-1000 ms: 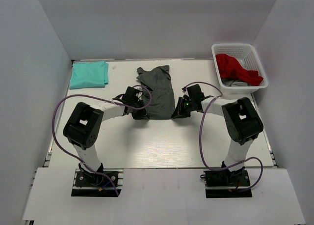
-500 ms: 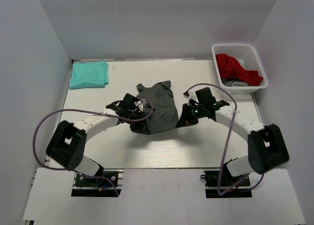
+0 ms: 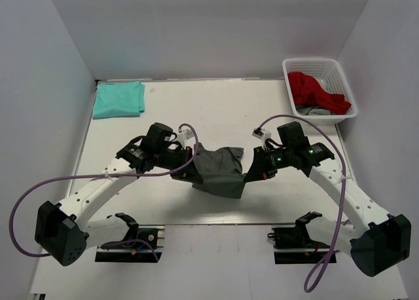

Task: Fold and stack the t-shirts
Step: Fold the long partially folded tshirt into a neat square

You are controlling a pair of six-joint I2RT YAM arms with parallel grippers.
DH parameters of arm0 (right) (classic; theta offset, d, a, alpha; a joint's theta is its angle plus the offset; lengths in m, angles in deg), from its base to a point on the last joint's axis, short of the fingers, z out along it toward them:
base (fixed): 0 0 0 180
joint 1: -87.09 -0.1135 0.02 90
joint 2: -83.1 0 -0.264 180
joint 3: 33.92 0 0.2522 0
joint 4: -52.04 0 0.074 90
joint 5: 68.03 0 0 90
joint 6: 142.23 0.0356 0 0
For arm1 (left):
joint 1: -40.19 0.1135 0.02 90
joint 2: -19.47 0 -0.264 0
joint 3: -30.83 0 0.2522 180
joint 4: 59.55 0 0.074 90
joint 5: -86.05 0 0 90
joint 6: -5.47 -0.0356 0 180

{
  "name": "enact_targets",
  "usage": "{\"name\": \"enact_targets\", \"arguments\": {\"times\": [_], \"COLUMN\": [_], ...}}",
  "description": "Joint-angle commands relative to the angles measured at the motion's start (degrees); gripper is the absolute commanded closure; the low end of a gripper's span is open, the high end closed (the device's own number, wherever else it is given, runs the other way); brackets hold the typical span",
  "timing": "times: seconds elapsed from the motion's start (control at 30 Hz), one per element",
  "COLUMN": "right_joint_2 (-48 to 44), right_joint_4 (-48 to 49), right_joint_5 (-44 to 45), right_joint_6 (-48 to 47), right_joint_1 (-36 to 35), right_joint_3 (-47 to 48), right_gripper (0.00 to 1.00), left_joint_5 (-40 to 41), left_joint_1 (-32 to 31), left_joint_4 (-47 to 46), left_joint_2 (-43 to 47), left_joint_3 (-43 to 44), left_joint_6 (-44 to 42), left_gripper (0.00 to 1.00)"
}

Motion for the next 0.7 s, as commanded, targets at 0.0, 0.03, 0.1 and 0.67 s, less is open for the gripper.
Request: {"name": "enact_targets", "arguments": {"times": [0.0,0.03,0.1,0.67], "right_joint_2": [-0.28,0.24,1.21,9.73], "right_joint_4": [-1.42,-0.89,0.16,5.69], "right_joint_5": [-1.48,-1.57,-1.4,7.66], "right_joint_6": [-1.09,-0.57,-0.3,1.89], "right_joint_1": [0.53,0.71,0.8,3.61], "right_joint_3": [2.56,2.99,3.26,9.24], "right_gripper": [1.0,1.0,1.0,1.0], "left_joint_5": [-1.09,-0.3,0.23,15.07], "left_joint_1": [-0.06,-0.06,0.47,2.22], "left_joint_4": [0.85,1.37,0.68,2.6], "left_joint_2": [0.83,0.83,-0.74,-15.42], "left_joint_3": [1.86,2.47,2.48,15.05], "left_joint_6": [-0.92,-0.92,-0.92,-3.29], "left_gripper": [1.0,1.0,1.0,1.0]}}
